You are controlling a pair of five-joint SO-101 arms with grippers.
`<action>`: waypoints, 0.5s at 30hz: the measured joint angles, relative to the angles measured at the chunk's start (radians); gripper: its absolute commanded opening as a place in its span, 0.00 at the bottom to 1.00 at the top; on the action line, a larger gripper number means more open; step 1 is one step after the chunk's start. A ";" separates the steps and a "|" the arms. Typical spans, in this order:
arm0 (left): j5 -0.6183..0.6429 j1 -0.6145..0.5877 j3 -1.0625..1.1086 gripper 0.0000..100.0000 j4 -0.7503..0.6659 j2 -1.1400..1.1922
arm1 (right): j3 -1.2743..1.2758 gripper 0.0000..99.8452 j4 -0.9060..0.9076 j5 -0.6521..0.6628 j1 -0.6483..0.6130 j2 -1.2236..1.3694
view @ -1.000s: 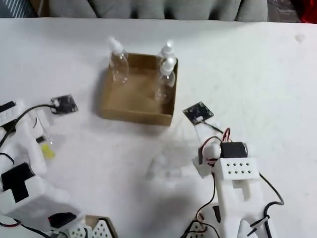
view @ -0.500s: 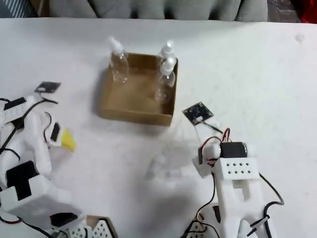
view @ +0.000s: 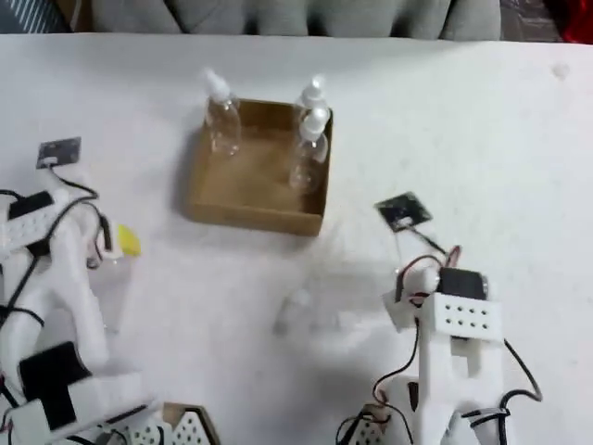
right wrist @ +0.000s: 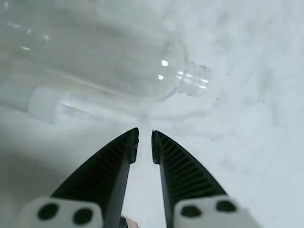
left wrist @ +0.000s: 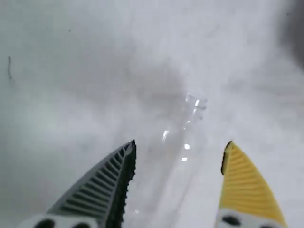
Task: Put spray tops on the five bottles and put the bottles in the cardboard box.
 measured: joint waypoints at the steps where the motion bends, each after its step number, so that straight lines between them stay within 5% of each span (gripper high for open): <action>1: 0.014 0.009 0.028 0.27 -0.017 -0.021 | 0.008 0.02 -0.002 0.003 0.028 -0.006; 10: 0.075 0.035 0.097 0.27 -0.084 -0.124 | 0.222 0.02 -0.207 0.006 0.176 -0.014; 15: -0.048 0.035 0.097 0.27 -0.064 -0.175 | 0.235 0.02 -0.218 0.006 0.180 -0.035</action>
